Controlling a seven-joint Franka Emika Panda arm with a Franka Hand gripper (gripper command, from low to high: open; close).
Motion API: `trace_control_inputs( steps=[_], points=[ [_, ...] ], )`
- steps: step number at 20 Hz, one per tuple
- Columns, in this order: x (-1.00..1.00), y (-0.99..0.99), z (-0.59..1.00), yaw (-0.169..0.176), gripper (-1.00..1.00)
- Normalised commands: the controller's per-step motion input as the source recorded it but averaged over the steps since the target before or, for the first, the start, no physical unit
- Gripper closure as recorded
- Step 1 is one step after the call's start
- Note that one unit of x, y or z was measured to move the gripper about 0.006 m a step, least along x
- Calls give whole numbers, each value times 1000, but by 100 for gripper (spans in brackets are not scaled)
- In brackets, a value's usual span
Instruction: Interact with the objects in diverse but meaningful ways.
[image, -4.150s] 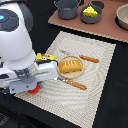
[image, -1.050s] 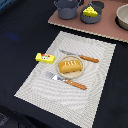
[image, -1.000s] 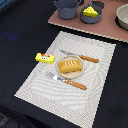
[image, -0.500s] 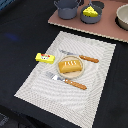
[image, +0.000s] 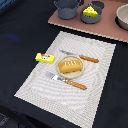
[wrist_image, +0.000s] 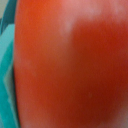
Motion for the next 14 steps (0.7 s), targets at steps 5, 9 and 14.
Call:
trace_control_inputs(
  steps=[5, 9, 14],
  points=[
    [-28, 256, -205, 5, 100],
    [0, 199, -222, 0, 100],
    [0, 129, -255, 0, 100]
  ],
)
